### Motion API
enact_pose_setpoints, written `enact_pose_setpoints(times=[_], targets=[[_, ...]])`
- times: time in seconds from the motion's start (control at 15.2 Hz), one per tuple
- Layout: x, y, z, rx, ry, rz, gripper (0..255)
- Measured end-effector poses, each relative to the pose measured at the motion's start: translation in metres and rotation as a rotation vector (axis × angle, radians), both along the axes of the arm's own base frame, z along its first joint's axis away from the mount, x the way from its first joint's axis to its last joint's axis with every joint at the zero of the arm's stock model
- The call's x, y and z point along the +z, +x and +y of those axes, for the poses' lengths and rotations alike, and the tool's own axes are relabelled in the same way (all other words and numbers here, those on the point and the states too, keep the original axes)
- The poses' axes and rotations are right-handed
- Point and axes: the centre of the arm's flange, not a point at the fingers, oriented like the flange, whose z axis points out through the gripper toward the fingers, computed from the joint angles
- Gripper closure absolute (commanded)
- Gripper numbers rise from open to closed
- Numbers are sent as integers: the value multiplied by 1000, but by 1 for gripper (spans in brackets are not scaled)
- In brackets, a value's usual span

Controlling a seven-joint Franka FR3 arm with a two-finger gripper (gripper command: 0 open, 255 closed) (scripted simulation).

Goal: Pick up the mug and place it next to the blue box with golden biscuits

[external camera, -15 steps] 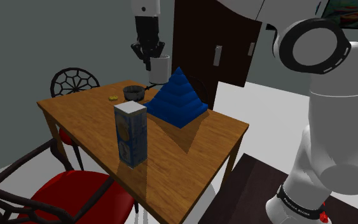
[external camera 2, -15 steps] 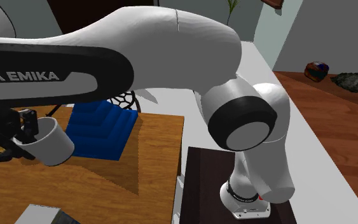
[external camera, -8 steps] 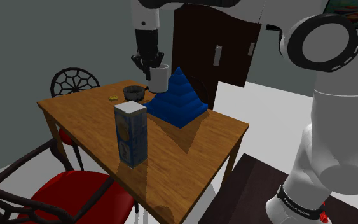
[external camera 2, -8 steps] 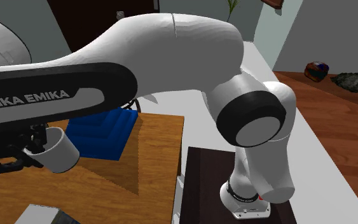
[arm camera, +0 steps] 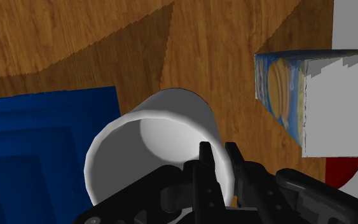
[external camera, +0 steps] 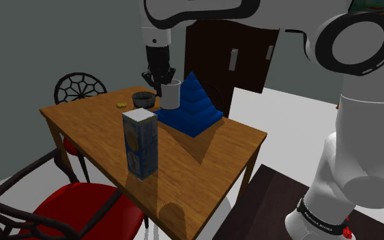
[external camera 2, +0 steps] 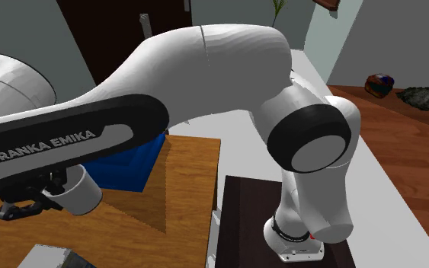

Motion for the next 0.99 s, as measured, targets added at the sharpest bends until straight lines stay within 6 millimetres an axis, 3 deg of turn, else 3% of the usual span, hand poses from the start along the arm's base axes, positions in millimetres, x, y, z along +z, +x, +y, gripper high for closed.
enact_pose_setpoints(times=[0.99], targets=[[-80, 0, 1, 0, 0, 0, 255]])
